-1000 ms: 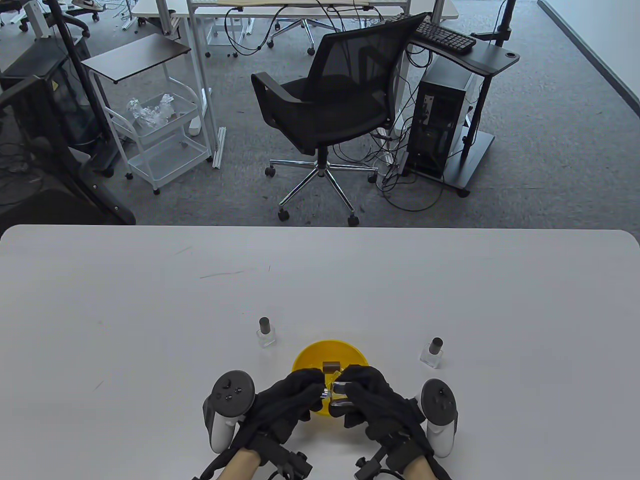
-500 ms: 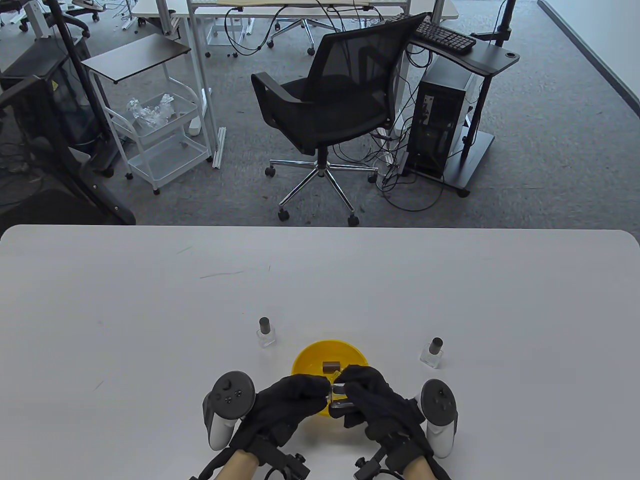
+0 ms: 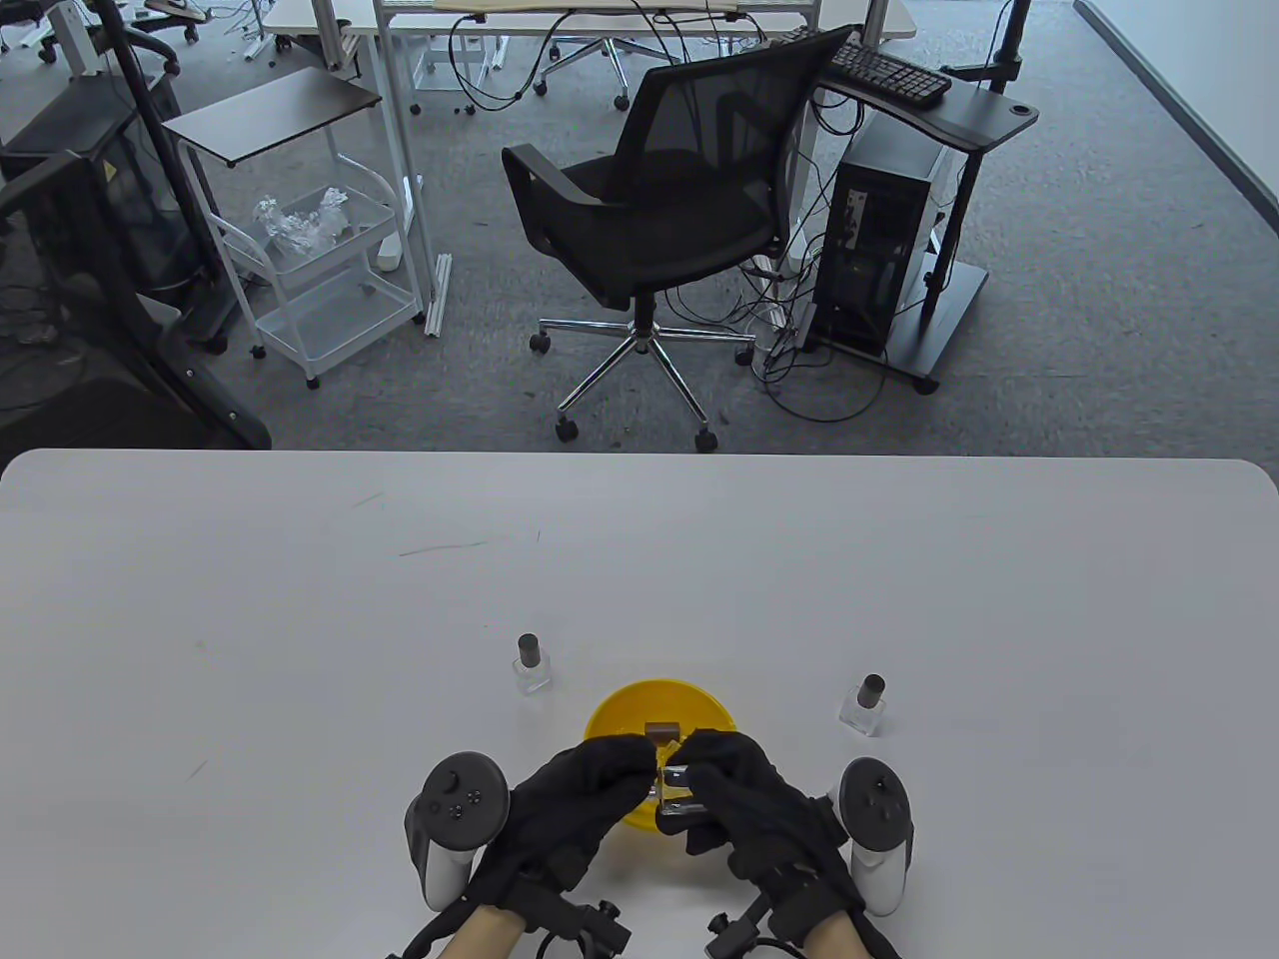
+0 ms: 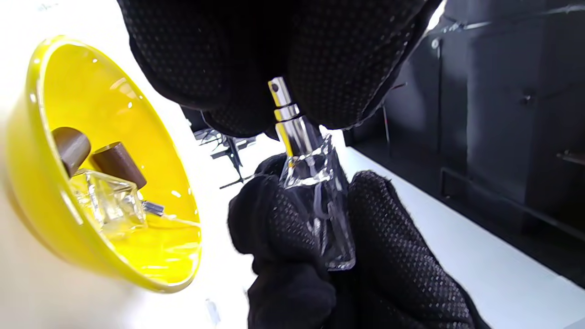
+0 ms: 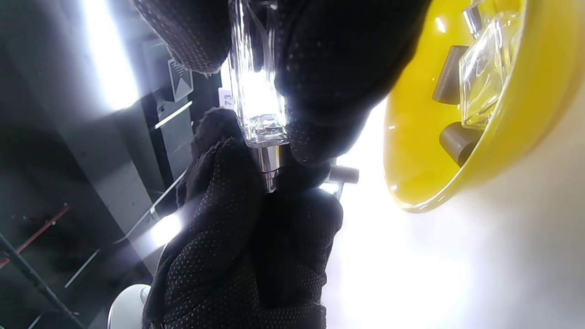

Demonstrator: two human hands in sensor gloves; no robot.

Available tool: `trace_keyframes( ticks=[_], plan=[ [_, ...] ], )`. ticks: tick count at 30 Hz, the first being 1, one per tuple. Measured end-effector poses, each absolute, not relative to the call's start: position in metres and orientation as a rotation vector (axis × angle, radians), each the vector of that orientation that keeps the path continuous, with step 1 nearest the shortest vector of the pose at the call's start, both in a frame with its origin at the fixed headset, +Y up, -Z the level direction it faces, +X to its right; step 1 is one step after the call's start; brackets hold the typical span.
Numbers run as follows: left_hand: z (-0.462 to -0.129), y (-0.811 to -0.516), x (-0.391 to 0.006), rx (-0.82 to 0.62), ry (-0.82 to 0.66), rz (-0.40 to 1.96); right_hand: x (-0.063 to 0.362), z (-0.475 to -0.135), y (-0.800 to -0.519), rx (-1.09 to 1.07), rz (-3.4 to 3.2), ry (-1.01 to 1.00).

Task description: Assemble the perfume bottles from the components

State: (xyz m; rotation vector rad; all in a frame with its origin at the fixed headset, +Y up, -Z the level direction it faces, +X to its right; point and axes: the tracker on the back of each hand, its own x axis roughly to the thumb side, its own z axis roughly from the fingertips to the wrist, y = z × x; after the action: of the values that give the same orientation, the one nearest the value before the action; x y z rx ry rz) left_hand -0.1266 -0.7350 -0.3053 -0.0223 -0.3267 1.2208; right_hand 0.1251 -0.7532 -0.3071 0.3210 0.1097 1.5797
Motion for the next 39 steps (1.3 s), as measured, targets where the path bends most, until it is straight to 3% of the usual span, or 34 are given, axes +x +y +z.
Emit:
trace_keyframes(
  ticks=[7, 25, 39],
  plan=[
    [-0.309, -0.744, -0.126, -0.168, -0.313, 1.212, 0.127, -0.307, -0.754, 0.310, 1.575, 0.103],
    [-0.301, -0.726, -0.127, 0.076, -0.332, 1.165, 0.121, -0.306, -0.755, 0.312, 1.570, 0.152],
    [-0.309, -0.743, -0.127, -0.158, -0.332, 1.175, 0.123, -0.306, -0.754, 0.314, 1.579, 0.129]
  ],
)
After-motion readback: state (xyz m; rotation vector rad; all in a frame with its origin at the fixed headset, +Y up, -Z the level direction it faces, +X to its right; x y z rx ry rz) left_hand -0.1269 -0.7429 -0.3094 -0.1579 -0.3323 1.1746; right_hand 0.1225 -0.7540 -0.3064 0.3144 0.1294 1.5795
